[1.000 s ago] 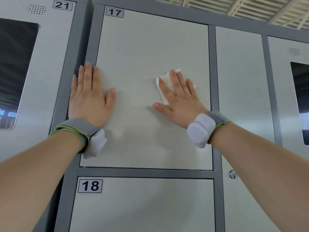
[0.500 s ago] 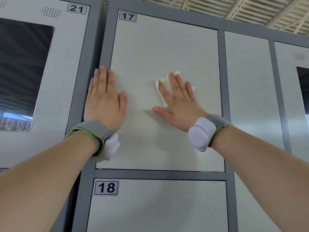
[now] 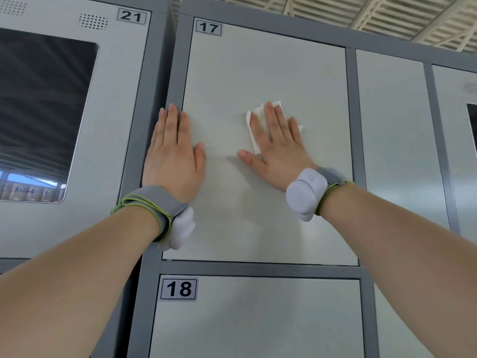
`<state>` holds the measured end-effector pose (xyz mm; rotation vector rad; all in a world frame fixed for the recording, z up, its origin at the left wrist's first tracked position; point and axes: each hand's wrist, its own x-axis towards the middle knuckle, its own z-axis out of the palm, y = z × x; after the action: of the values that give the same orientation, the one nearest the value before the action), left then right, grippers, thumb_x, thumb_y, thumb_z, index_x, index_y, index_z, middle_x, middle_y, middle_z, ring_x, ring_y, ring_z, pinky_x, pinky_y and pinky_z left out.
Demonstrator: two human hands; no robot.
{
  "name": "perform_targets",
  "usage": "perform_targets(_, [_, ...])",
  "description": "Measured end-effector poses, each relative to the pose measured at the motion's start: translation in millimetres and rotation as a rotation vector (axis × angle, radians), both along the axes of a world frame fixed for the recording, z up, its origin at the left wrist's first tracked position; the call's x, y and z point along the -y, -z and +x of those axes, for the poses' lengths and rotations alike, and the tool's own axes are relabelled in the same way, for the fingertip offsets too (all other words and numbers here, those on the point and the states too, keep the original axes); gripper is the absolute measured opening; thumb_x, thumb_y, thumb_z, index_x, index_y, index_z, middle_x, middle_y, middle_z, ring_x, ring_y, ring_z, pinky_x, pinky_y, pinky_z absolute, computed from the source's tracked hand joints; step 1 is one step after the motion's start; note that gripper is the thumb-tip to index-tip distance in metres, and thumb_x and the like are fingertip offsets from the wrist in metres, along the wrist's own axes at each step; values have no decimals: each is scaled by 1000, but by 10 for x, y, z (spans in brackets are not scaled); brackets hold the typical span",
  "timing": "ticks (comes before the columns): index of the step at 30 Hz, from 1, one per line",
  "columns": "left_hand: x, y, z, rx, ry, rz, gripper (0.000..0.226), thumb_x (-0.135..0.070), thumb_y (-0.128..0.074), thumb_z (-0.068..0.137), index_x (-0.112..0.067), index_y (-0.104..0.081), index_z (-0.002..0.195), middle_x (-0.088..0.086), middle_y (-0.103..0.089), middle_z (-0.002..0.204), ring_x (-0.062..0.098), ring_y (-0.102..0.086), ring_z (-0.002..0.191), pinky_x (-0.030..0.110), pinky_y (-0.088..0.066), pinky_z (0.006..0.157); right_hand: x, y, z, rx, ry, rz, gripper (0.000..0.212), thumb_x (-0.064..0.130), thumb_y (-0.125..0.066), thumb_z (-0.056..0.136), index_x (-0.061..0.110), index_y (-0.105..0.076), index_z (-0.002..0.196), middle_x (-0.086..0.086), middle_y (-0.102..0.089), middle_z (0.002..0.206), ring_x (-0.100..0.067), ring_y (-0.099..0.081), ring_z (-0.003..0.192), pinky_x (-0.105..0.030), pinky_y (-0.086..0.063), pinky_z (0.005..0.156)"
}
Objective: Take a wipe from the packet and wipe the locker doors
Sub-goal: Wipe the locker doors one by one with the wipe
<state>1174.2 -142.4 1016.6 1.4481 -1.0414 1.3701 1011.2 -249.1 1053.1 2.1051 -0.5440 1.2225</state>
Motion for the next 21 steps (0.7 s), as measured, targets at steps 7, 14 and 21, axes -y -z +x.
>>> perform_targets(7, [-1, -6, 18, 24, 22, 0, 67, -28, -21, 88, 5, -19, 146, 19, -9, 156, 30, -3, 146, 28, 1, 116, -5, -279, -34, 30, 35, 65, 71, 59, -22, 95, 26, 5, 151, -8, 17, 157, -23, 18, 144, -40, 10, 116])
perform_targets(14, [-106, -3, 110, 98, 28, 55, 60, -21, -29, 91, 6, -24, 144, 22, -15, 154, 34, -9, 145, 34, -5, 117, -62, -130, 88, 49, 5, 66, 74, 58, -25, 95, 23, 7, 151, -9, 19, 157, -25, 20, 144, -42, 12, 115])
perform_targets(21, [-338, -140, 346, 253, -167, 58, 58, -27, -27, 90, 7, -44, 135, 23, -41, 142, 43, -34, 133, 48, -12, 112, -54, -54, 29, -21, 63, 9, 75, 61, -23, 93, 23, 8, 150, -9, 20, 156, -23, 20, 144, -41, 11, 116])
